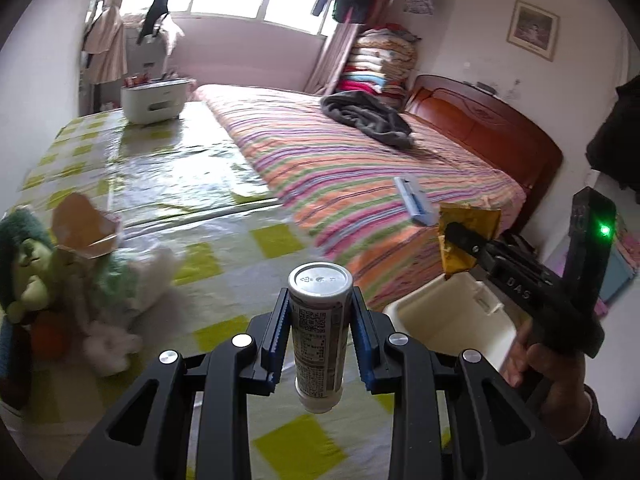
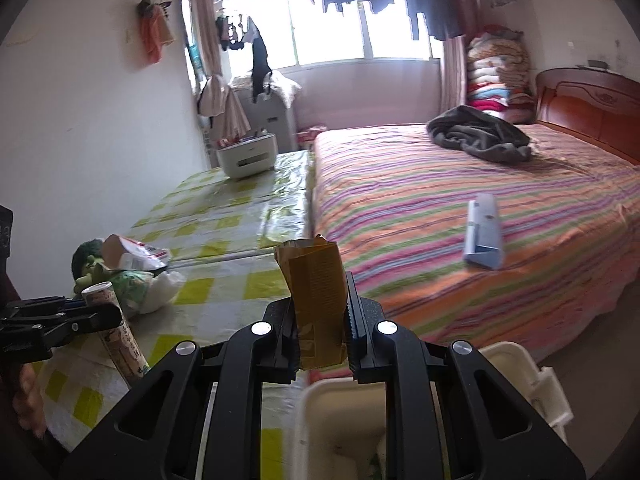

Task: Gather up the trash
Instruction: 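Carry the paper scrap and tube to the white bin and release both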

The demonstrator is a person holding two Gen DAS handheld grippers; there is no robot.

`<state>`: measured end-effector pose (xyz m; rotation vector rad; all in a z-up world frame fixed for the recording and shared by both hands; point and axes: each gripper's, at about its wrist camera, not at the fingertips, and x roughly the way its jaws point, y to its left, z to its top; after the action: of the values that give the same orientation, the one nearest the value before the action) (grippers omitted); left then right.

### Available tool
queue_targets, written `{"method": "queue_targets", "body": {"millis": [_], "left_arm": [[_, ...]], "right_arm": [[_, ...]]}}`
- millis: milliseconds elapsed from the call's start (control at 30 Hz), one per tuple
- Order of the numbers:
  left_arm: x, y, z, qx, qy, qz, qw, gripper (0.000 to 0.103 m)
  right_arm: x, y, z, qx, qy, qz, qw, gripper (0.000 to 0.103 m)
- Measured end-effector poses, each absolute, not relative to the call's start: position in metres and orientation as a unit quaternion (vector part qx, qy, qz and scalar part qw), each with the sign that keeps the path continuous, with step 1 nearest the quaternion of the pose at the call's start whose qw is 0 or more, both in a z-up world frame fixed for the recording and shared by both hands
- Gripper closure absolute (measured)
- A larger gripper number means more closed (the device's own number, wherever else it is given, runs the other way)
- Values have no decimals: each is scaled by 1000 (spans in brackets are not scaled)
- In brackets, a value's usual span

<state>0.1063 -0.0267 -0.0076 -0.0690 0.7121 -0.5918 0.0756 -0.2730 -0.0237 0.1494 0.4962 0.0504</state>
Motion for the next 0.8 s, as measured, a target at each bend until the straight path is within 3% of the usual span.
{"method": "queue_targets", "body": {"millis": [800], "left_arm": [[65,-148,-17,-36,333,-378,863,75]], "right_arm": [[24,-351,-38,135,245,-55,959,83]]}}
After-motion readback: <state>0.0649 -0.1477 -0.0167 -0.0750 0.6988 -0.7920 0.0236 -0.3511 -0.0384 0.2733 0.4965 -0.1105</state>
